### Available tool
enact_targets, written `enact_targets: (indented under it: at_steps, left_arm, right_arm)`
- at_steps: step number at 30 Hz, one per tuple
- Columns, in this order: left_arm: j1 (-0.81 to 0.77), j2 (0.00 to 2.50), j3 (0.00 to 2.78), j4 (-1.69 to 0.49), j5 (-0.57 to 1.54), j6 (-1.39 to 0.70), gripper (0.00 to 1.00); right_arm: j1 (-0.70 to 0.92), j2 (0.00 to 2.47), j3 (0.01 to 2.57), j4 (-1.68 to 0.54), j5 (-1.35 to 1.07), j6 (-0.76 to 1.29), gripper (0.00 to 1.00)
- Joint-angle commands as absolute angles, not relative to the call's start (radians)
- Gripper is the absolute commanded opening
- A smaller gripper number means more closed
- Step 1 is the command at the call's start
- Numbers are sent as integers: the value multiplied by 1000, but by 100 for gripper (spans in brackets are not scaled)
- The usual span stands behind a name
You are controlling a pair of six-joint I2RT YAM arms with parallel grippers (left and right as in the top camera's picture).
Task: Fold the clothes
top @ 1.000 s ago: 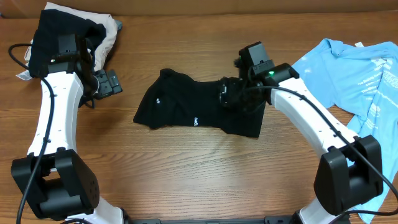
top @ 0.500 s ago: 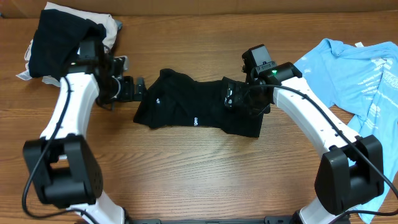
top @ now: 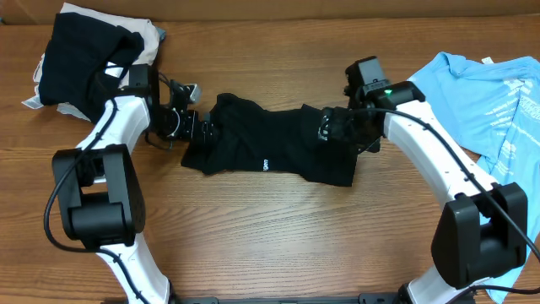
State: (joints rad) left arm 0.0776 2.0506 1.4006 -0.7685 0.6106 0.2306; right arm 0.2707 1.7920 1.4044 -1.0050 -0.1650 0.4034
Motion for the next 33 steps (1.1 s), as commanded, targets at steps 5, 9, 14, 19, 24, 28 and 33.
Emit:
enact_targets:
  at_steps: [5,9,14,19,24,28,33]
  left_arm:
    - [39,2073,1398,-755,768,300,100]
    - [11,2073,1397,-753,767,300,100]
    - [-36,2073,1396,-750,739,299,81]
    - [-74,2073,1397,-717,669,241,28]
    - [-76,2069,1427,-728,672,178,4]
    - [-58,2059,1511,-833,645,167,4]
    - [-51,2058,1692,-1054,475,145,4]
  right_arm:
    - [246,1792,1421,-1013,-159,389,92]
    - [246,1792,1421,-1013,-159,389,92]
    - [246,1792,1421,-1013,-160,389,92]
    - [247,1792,1420,-1008,-182,389,78]
    - [253,1792,1409,-965,-200,389,27]
    - [253,1792,1385,-909,-262,390,21]
    - [254,1792,1339,-842,-339,398,18]
